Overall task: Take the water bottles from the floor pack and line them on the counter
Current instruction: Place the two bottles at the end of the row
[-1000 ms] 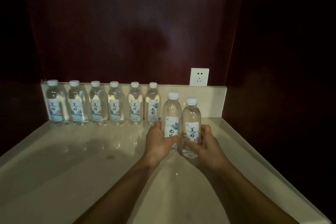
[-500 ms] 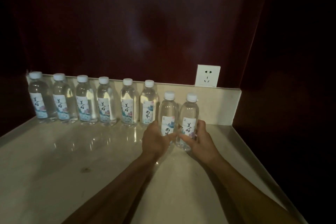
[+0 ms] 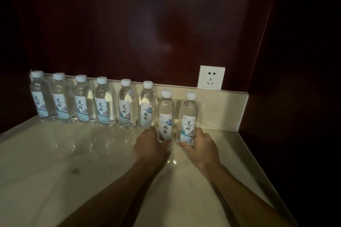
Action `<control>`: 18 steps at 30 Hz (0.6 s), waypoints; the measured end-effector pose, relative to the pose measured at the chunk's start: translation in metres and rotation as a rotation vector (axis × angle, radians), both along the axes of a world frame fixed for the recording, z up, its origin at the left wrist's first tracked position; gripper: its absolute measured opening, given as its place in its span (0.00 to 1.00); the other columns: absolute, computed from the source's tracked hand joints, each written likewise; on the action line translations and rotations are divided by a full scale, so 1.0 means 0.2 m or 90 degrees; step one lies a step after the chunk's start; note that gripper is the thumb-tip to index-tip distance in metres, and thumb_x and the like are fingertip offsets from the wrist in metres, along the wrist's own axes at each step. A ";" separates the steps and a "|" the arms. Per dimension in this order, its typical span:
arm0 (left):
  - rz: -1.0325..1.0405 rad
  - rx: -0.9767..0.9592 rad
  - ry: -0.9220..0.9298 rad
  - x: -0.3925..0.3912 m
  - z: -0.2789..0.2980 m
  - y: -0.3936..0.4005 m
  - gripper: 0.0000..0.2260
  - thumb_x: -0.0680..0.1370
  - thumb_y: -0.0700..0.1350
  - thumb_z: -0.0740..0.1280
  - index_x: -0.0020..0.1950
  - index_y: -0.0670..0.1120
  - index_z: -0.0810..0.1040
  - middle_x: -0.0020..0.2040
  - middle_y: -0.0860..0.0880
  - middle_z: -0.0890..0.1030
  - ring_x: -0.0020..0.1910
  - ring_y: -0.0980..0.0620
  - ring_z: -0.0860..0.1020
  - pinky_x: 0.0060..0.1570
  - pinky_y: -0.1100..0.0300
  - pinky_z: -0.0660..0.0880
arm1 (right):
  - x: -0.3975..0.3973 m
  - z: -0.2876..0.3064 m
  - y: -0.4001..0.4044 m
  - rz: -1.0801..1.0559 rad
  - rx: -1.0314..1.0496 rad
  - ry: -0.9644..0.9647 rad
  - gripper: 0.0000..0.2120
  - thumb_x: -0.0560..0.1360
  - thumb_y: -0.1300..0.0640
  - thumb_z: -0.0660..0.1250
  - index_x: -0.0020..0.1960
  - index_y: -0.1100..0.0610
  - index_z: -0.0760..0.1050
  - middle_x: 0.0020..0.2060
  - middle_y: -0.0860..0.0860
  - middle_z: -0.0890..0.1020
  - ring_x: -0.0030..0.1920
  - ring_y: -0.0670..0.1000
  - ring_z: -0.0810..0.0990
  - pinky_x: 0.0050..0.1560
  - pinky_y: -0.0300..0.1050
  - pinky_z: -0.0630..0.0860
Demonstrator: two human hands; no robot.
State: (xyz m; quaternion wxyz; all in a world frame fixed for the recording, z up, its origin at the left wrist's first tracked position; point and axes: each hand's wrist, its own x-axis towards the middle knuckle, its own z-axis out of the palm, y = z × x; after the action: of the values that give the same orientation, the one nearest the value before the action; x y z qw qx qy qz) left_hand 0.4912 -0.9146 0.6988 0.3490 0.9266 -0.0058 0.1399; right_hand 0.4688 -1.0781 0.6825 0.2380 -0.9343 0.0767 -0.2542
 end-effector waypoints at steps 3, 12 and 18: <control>0.007 -0.027 -0.008 0.02 0.01 -0.03 0.13 0.75 0.57 0.73 0.49 0.50 0.76 0.48 0.54 0.81 0.45 0.52 0.79 0.44 0.58 0.72 | 0.05 0.00 0.01 -0.018 0.010 0.018 0.26 0.71 0.38 0.69 0.60 0.53 0.71 0.52 0.53 0.82 0.53 0.56 0.79 0.50 0.49 0.77; 0.010 0.013 -0.032 0.10 0.02 -0.10 0.10 0.79 0.53 0.70 0.56 0.50 0.76 0.53 0.52 0.83 0.46 0.54 0.77 0.44 0.61 0.69 | 0.18 -0.01 0.01 -0.065 0.037 0.009 0.23 0.73 0.42 0.69 0.60 0.55 0.70 0.54 0.54 0.80 0.57 0.57 0.78 0.52 0.48 0.73; -0.002 0.047 -0.042 0.15 0.01 -0.12 0.12 0.80 0.55 0.67 0.58 0.49 0.76 0.56 0.50 0.81 0.52 0.50 0.81 0.47 0.58 0.75 | 0.22 0.00 0.01 -0.063 0.042 0.002 0.23 0.73 0.42 0.68 0.61 0.56 0.70 0.55 0.55 0.80 0.56 0.59 0.78 0.51 0.50 0.75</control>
State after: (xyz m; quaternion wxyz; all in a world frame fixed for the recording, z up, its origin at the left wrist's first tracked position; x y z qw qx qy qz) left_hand 0.5212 -0.9378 0.7015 0.3143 0.9338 -0.0235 0.1694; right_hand 0.5136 -1.0760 0.6823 0.2556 -0.9213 0.1318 -0.2617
